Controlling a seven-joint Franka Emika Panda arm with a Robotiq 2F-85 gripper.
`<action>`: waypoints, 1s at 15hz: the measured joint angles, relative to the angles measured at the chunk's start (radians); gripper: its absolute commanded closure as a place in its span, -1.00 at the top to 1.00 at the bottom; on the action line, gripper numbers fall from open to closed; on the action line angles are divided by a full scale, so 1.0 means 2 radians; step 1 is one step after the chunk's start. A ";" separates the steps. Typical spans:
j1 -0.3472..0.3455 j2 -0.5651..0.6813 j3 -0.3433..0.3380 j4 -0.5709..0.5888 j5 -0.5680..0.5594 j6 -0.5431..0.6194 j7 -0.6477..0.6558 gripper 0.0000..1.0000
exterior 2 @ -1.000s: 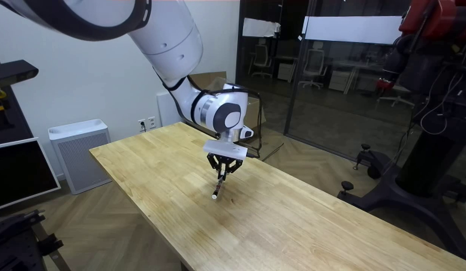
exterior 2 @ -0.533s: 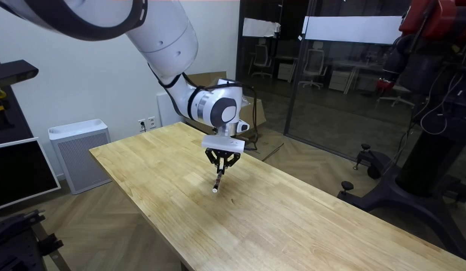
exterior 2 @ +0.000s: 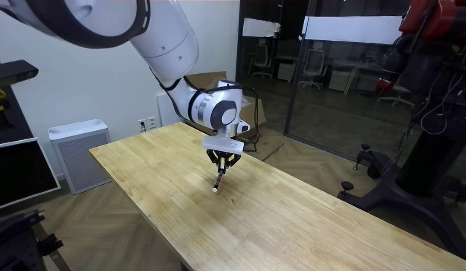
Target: Move the pen slightly to the left
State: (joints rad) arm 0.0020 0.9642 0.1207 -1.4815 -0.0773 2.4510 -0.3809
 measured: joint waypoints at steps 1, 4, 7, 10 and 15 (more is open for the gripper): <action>0.000 0.004 0.001 0.004 0.000 -0.004 0.001 -0.91; 0.005 0.018 0.003 0.017 0.001 -0.017 0.003 -0.91; 0.014 0.028 0.009 0.027 0.003 -0.024 0.010 -0.91; 0.025 0.029 0.009 0.029 0.003 -0.025 0.022 -0.15; 0.031 0.029 0.009 0.031 0.003 -0.026 0.038 0.40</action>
State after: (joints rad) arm 0.0637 1.0231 0.1383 -1.4188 -0.0712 2.3989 -0.3048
